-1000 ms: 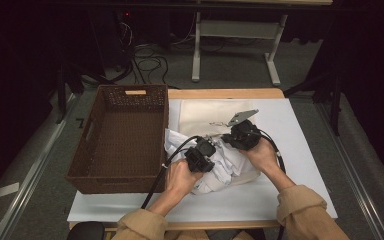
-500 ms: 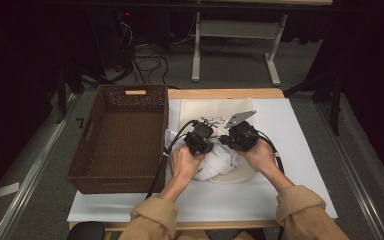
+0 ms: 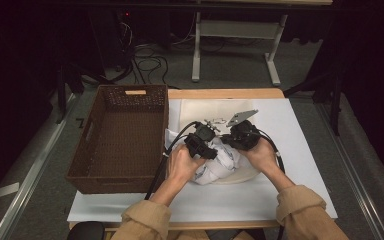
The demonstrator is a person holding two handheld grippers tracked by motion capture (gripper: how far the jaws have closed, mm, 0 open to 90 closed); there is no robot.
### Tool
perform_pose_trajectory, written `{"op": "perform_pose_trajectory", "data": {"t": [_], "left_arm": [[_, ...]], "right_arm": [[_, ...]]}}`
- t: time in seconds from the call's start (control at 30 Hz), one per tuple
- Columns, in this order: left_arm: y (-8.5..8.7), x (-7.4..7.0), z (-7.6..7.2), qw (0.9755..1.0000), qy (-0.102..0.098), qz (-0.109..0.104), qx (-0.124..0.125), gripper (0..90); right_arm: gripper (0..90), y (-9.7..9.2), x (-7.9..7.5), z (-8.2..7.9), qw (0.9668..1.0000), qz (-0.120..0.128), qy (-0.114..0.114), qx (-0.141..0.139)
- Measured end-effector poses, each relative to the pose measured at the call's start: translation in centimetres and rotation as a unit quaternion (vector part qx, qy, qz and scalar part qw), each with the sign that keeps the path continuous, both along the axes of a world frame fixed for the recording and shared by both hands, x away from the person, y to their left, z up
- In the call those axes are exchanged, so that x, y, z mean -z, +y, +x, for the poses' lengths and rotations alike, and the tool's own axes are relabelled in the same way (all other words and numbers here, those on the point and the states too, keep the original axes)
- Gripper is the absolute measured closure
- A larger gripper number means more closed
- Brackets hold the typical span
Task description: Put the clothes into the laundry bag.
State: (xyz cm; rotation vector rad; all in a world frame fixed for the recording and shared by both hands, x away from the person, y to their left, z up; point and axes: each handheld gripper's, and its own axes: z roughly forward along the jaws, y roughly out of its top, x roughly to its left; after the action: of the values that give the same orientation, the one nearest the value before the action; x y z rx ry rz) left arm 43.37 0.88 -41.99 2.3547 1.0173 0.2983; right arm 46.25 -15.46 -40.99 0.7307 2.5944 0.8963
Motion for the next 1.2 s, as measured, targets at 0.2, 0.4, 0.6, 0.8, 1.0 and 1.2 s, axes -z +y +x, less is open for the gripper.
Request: {"op": "perform_pose_trajectory", "data": {"t": [0.2, 0.4, 0.6, 0.8, 1.0, 1.2], "left_arm": [[0.8, -1.2, -1.4, 0.9994, -0.012, -0.029, 0.014, 41.8], [1.2, -1.3, -3.2, 0.9986, -0.035, -0.025, 0.030, 36.4], [0.7, 0.2, -4.1, 0.9984, -0.027, 0.002, 0.049, 31.6], [-0.4, 1.7, -3.8, 0.9979, -0.035, 0.016, 0.052, 27.7], [-1.4, 3.4, -2.5, 0.9983, -0.021, 0.040, 0.035, 28.3], [-1.0, 4.3, -1.6, 0.9997, -0.003, 0.013, 0.021, 59.8]], "right_arm": [[88.6, -0.2, 0.1, 0.2, 1.0000, 0.002, 0.004, 0.006], [88.6, -0.2, 0.1, 0.3, 0.9998, 0.011, 0.014, 0.014], [88.6, -0.3, 0.1, 0.5, 0.9998, 0.008, 0.014, 0.011], [88.5, -0.2, 0.1, 0.6, 0.9998, 0.004, 0.017, 0.012], [88.6, -0.2, 0.2, 0.7, 0.9997, 0.006, 0.021, 0.011], [88.6, -0.2, 0.3, 0.7, 0.9997, 0.005, 0.021, 0.009]]}}
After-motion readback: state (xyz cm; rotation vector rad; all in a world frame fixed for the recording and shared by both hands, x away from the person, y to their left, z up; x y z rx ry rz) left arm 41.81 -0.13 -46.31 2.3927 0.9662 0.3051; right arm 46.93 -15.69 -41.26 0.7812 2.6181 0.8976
